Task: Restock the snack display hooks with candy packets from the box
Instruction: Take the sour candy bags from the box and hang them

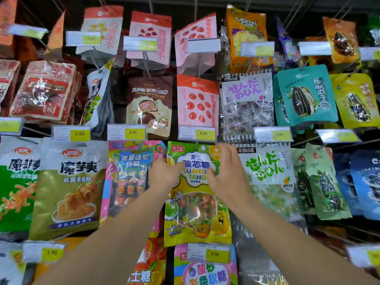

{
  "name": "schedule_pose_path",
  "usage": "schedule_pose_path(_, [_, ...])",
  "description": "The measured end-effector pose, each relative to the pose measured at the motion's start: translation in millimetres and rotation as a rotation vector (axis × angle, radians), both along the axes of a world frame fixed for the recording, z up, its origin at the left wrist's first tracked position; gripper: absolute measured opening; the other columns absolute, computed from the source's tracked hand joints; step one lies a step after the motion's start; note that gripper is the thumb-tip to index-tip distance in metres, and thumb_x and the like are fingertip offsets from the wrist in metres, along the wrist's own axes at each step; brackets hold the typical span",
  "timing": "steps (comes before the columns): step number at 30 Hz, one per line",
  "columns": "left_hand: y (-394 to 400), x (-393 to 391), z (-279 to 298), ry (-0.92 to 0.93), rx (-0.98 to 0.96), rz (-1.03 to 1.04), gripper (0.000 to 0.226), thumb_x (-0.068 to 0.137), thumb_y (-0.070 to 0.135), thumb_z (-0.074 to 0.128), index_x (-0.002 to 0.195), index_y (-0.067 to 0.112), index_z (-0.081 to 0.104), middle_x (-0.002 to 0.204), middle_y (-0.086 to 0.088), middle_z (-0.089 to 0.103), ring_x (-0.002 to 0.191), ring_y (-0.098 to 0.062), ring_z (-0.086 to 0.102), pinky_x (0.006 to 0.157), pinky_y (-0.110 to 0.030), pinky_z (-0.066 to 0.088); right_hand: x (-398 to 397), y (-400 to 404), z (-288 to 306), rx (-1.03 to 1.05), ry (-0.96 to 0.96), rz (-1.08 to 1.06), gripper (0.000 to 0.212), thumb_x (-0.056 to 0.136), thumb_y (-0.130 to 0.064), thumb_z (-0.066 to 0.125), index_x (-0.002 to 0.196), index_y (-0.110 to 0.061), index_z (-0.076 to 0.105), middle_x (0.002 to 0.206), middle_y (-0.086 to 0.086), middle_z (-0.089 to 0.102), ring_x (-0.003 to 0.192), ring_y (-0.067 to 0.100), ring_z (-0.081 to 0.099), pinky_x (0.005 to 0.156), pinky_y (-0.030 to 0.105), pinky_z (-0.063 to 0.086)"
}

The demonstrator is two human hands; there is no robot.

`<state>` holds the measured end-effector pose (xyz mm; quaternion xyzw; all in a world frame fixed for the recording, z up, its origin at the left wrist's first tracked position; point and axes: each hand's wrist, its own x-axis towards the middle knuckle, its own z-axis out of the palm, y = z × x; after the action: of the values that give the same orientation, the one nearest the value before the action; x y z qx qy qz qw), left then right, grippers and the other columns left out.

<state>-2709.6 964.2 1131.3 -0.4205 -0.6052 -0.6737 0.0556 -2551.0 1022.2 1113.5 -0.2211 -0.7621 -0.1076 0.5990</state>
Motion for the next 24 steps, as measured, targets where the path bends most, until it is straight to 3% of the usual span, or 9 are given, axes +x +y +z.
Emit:
schedule_pose_path(2, [-9,1,-20,0.19,-0.005,0.108,0.042,0.077,0.03,0.077,0.099,0.011,0.046,0.083,-0.009,0.054,0.078,-0.033,0.053,0.062,-0.036,0.041,-5,3,-23,-0.064,-0.211,-0.074,0.059,0.086,-0.033,0.062,0.14,-0.019,0.042,0.145,-0.001,0.036,0.131,0.024,0.04,0.105,0.039,0.041])
schedule_pose_path(4, [-14,-1,-44,0.408,-0.001,0.181,0.061,0.074,0.025,0.076,0.124,0.014,0.044,0.115,-0.008,0.053,0.1,-0.031,0.054,0.077,-0.04,0.048,-9,7,-38,-0.124,-0.372,-0.127,0.065,0.088,-0.042,0.058,0.147,-0.026,0.037,0.155,-0.003,0.028,0.142,0.022,0.027,0.115,0.037,0.031])
schedule_pose_path(7, [-19,-5,-72,0.757,-0.132,0.309,0.058,0.081,0.035,0.067,0.133,0.024,0.046,0.143,-0.006,0.034,0.119,-0.034,0.046,0.091,-0.043,0.048,-12,9,-47,-0.152,-0.404,-0.161,0.071,0.089,-0.044,0.056,0.152,-0.028,0.029,0.161,-0.004,0.02,0.146,0.021,0.017,0.12,0.035,0.022])
schedule_pose_path(10, [-17,-11,-82,0.905,-0.341,0.362,0.059,0.09,0.038,0.054,0.145,0.032,0.034,0.159,-0.006,0.013,0.136,-0.036,0.027,0.106,-0.042,0.037,-15,14,-49,-0.219,-0.431,-0.216,0.073,0.091,-0.046,0.055,0.154,-0.027,0.024,0.162,-0.003,0.016,0.149,0.023,0.012,0.119,0.038,0.024])
schedule_pose_path(13, [-13,-12,-74,0.889,-0.491,0.291,0.065,0.095,0.032,0.049,0.153,0.028,0.021,0.163,-0.008,0.0,0.146,-0.036,0.015,0.112,-0.045,0.029,-20,18,-48,-0.256,-0.455,-0.237,0.071,0.092,-0.046,0.054,0.154,-0.029,0.023,0.163,-0.003,0.012,0.149,0.024,0.011,0.118,0.041,0.027])
schedule_pose_path(17, [1,-20,-63,0.88,-0.553,0.222,0.064,0.092,0.025,0.046,0.152,0.021,0.022,0.16,-0.019,0.012,0.148,-0.034,0.012,0.115,-0.045,0.024,-24,17,-45,-0.317,-0.481,-0.249,0.071,0.092,-0.046,0.054,0.154,-0.031,0.022,0.164,-0.005,0.008,0.149,0.024,0.011,0.116,0.042,0.031])
schedule_pose_path(20, [-6,-20,-58,0.841,-0.528,0.166,0.058,0.089,0.017,0.047,0.146,0.018,0.033,0.157,-0.018,0.02,0.139,-0.041,0.03,0.108,-0.044,0.032,-24,10,-43,-0.329,-0.488,-0.263,0.07,0.091,-0.043,0.055,0.153,-0.031,0.025,0.163,-0.003,0.01,0.149,0.027,0.014,0.116,0.043,0.031])
schedule_pose_path(24, [-25,-20,-59,0.829,-0.411,0.07,0.045,0.089,0.016,0.051,0.134,0.014,0.048,0.133,-0.011,0.046,0.119,-0.039,0.051,0.091,-0.043,0.046,-20,-12,-45,-0.365,-0.49,-0.309,0.067,0.091,-0.039,0.055,0.152,-0.026,0.03,0.16,0.001,0.02,0.143,0.031,0.025,0.114,0.04,0.031])
